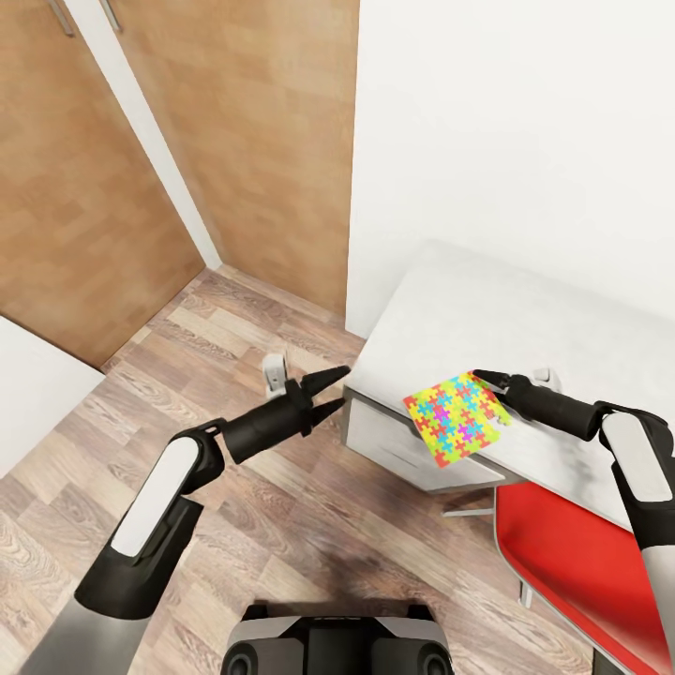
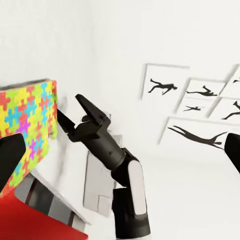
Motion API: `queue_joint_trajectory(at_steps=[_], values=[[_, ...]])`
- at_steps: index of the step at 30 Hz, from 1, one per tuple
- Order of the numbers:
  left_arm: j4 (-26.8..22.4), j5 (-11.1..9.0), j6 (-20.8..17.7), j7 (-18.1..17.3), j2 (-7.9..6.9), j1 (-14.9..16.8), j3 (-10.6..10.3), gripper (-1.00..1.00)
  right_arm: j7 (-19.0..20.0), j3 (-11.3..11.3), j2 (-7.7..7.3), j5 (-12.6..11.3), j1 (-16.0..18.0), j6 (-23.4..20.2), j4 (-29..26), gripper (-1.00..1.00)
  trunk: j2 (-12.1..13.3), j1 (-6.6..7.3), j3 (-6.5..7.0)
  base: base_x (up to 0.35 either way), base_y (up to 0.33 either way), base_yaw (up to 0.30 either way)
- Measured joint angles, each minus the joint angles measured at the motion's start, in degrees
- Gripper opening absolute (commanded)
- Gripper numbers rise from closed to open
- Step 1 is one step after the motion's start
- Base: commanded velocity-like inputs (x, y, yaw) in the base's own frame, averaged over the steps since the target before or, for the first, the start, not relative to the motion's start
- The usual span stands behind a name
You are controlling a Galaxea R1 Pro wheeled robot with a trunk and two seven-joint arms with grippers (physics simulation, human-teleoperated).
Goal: Put all the toys in the child's room - the three board games (two on the bed and one on the table), the two jigsaw puzzles on the table, and the tennis ball on the table - inside the toy box on the table in the child's room.
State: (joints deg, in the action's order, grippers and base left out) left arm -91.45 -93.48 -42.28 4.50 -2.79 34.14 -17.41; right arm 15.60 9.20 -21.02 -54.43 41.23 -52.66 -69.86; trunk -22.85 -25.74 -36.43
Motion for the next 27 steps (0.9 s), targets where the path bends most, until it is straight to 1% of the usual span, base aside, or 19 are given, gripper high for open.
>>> queue_joint_trajectory(at_steps=[2, 4, 5, 6, 8, 9, 10, 13, 14, 16, 17, 20, 21, 23, 24, 25, 26, 27], values=[[0.1, 1.6, 0.1, -0.1, -0.23, -2.7, 1.9, 1.0, 0.0, 0.1, -0.04, -0.3, 0.0, -0.1, 0.2, 1.0, 0.0, 0.0, 0.0, 0.0, 0.0, 0.0], [0.1, 3.9, 0.1, -0.4, -0.36, -5.3, 3.6, 1.0, 0.1, 0.4, -0.14, -0.8, 0.0, -0.1, 0.5, 1.0, 0.0, 0.0, 0.0, 0.0, 0.0, 0.0], [0.1, 3.9, 0.2, -0.4, -0.36, -5.3, 3.6, 1.0, 0.1, 0.4, -0.14, -0.8, 0.0, -0.1, 0.5, 1.0, 0.0, 0.0, 0.0, 0.0, 0.0, 0.0], [0.0, 5.2, 0.2, -0.8, -0.43, -6.6, 4.2, 1.0, 0.1, 0.4, -0.27, -0.3, 0.0, 0.0, 0.4, 1.0, 0.0, 0.0, 0.0, 0.0, 0.0, 0.0], [-0.1, 7.6, 0.3, -2.2, -0.53, -9.4, 5.2, 1.0, -0.2, 0.6, -0.95, 2.1, -0.1, 0.2, -0.5, 1.0, 0.0, -0.01, -0.01, 0.0, 0.0, 0.0], [-0.1, 8.8, 0.3, -3.3, -0.56, -10.8, 5.6, 1.0, -0.2, 0.7, -1.52, 2.1, -0.2, 0.2, -1.1, 1.0, 0.0, -0.01, -0.01, 0.0, 0.0, 0.0], [-0.1, 8.8, 0.3, -3.3, -0.56, -10.8, 5.6, 1.0, -0.2, 0.7, -1.54, 2.2, -0.2, 0.2, -1.2, 1.0, 0.0, -0.02, -0.01, 0.0, 0.0, 0.0], [-0.1, 12.9, 1.2, -7.2, -0.63, -14.6, 6.3, 1.0, -0.3, 0.9, -4.16, 2.2, -0.8, 0.2, -3.4, 1.0, 0.0, -0.01, -0.01, 0.0, 0.0, 0.0], [-0.1, 12.9, 1.3, -7.2, -0.63, -14.7, 6.3, 1.0, -0.3, 0.9, -4.19, 2.2, -0.8, 0.2, -3.5, 1.0, 0.0, -0.02, -0.01, 0.0, 0.0, 0.0], [0.0, 16.3, 2.9, -10.1, -0.54, -17.0, 6.5, 1.0, -0.3, 1.1, -6.0, 2.2, -1.6, 0.2, -5.1, 1.0, 0.0, 0.0, -0.01, 0.0, 0.0, 0.0], [0.0, 16.3, 2.9, -10.1, -0.54, -17.0, 6.5, 1.0, -0.3, 1.1, -6.02, 2.2, -1.6, 0.2, -5.1, 1.0, 0.0, -0.02, -0.01, 0.0, 0.0, 0.0], [0.5, 21.6, 6.5, -13.7, -0.28, -19.9, 6.4, 1.0, -0.3, 1.6, -7.91, 2.1, -2.8, 0.2, -7.3, 1.0, 0.0, -0.01, -0.01, 0.0, 0.0, 0.0], [0.5, 21.6, 6.5, -13.7, -0.28, -19.9, 6.4, 1.0, -0.3, 1.6, -7.92, 2.1, -2.8, 0.2, -7.3, 1.0, 0.0, -0.02, -0.01, 0.0, 0.0, 0.0], [1.5, 24.5, 9.0, -15.5, -0.07, -21.4, 6.3, 1.0, -0.3, 2.5, -8.63, 2.0, -3.2, 0.2, -8.3, 1.0, 0.0, -0.01, -0.01, 0.0, 0.0, 0.0], [1.5, 24.5, 9.0, -15.6, -0.06, -21.5, 6.3, 1.0, -0.3, 2.5, -8.64, 2.0, -3.3, 0.2, -8.3, 1.0, 0.0, -0.02, -0.01, 0.0, 0.0, 0.0], [2.2, 25.6, 10.2, -16.4, 0.04, -22.0, 6.2, 1.0, -0.3, 3.0, -8.89, 2.1, -3.4, 0.2, -8.7, 1.0, 0.0, -0.01, -0.01, 0.0, 0.0, 0.0], [2.2, 25.6, 10.2, -16.4, 0.04, -22.0, 6.2, 1.0, -0.3, 3.0, -8.9, 2.0, -3.4, 0.2, -8.7, 1.0, 0.0, -0.02, -0.01, 0.0, 0.0, 0.0], [3.0, 26.4, 11.2, -17.3, 0.13, -22.5, 5.9, 1.0, -0.3, 3.5, -9.09, 2.1, -3.6, 0.2, -9.0, 1.0, 0.0, -0.01, -0.01, 0.0, 0.0, 0.0]])
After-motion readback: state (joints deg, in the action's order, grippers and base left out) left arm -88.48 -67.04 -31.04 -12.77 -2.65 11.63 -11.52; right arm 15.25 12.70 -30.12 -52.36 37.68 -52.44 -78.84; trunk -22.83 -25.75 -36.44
